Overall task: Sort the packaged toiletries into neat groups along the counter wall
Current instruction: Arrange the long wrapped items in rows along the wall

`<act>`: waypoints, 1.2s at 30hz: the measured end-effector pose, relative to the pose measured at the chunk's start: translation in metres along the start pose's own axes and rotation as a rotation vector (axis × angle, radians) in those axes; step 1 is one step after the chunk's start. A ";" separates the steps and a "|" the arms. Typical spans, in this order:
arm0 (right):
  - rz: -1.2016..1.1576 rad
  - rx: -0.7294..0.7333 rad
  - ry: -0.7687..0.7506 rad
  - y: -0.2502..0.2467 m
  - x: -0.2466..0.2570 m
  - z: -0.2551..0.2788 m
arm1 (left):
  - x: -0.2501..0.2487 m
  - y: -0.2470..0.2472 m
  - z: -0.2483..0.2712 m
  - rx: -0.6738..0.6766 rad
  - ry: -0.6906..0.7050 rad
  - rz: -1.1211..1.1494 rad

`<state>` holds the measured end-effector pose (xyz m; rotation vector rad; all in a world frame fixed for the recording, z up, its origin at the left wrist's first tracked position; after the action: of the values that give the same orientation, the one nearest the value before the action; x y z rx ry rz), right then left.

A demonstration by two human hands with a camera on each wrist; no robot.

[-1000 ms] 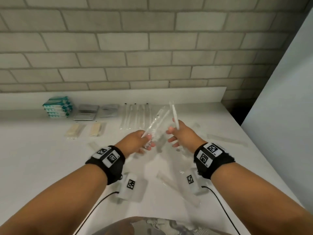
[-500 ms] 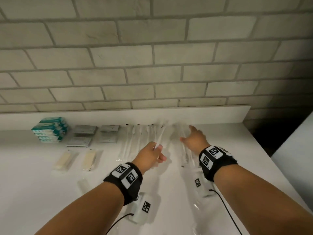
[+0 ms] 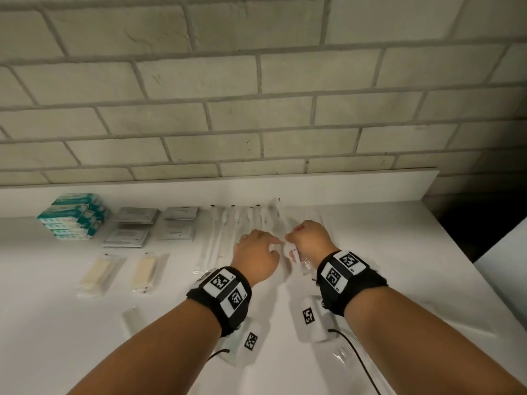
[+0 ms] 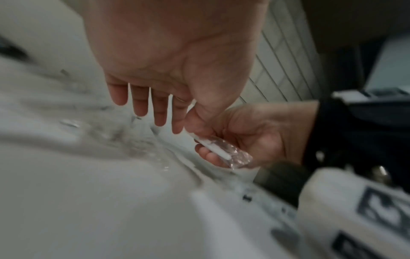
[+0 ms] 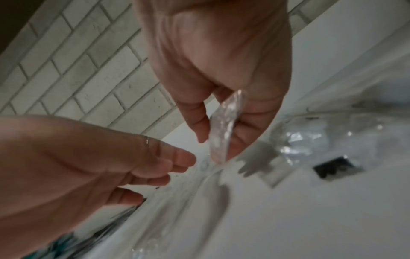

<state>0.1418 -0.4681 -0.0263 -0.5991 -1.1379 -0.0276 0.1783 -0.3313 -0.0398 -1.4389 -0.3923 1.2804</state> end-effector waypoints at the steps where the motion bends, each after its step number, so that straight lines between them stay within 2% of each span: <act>1: 0.069 0.017 -0.001 0.002 0.001 -0.002 | 0.002 -0.001 0.002 -0.055 0.029 -0.075; 3: 0.240 0.072 -0.004 0.007 0.004 -0.004 | 0.005 0.001 0.004 -0.085 0.061 -0.146; 5: 0.384 0.107 -0.028 0.009 0.006 -0.007 | 0.007 0.003 0.005 -0.053 0.062 -0.147; 8: 0.577 0.035 -0.057 -0.002 0.009 -0.011 | 0.009 0.005 0.005 -0.017 0.106 -0.140; 11: 0.697 -0.091 -0.042 -0.021 0.006 -0.010 | 0.008 0.006 0.004 0.026 0.192 -0.183; 14: 0.758 -0.026 0.055 -0.023 -0.004 -0.006 | 0.004 0.007 0.004 0.092 0.245 -0.292; 17: 0.730 0.045 0.122 -0.019 -0.009 -0.007 | 0.001 0.006 0.003 0.133 0.241 -0.422; 19: 0.691 0.046 0.044 -0.022 -0.001 -0.007 | 0.002 0.004 0.001 0.161 0.214 -0.450; 23: 0.695 -0.078 -0.370 -0.037 0.024 -0.005 | 0.005 0.001 0.000 0.205 0.203 -0.425; 25: 0.721 -0.030 -0.476 -0.041 0.023 -0.004 | 0.006 0.001 0.001 0.204 0.204 -0.410; 27: 0.786 0.105 -0.460 -0.044 0.015 0.004 | 0.006 0.001 0.001 0.200 0.182 -0.384; 29: 0.873 0.172 -0.406 -0.046 0.004 0.011 | 0.006 0.000 0.002 0.186 0.152 -0.359; 33: 0.914 -0.009 -0.357 -0.031 0.000 0.020 | 0.010 -0.007 0.003 0.142 0.122 -0.337; 34: 0.910 -0.019 -0.342 -0.022 0.003 0.023 | 0.012 -0.009 0.004 0.140 0.127 -0.357; 36: 0.866 0.082 -0.259 -0.001 0.009 0.029 | 0.015 -0.012 0.004 0.161 0.140 -0.414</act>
<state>0.1207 -0.4536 -0.0102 -0.9983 -1.0387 0.8545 0.1845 -0.3136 -0.0359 -1.2244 -0.4545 0.8530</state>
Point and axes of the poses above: each hand's wrist, its own z-axis away from the middle knuckle, its own y-axis out of the palm, x = y × z, the point moved 1 cm from there along -z, towards the middle knuckle, and after that the axes turned 4 degrees about -y, right-handed, at the moved point
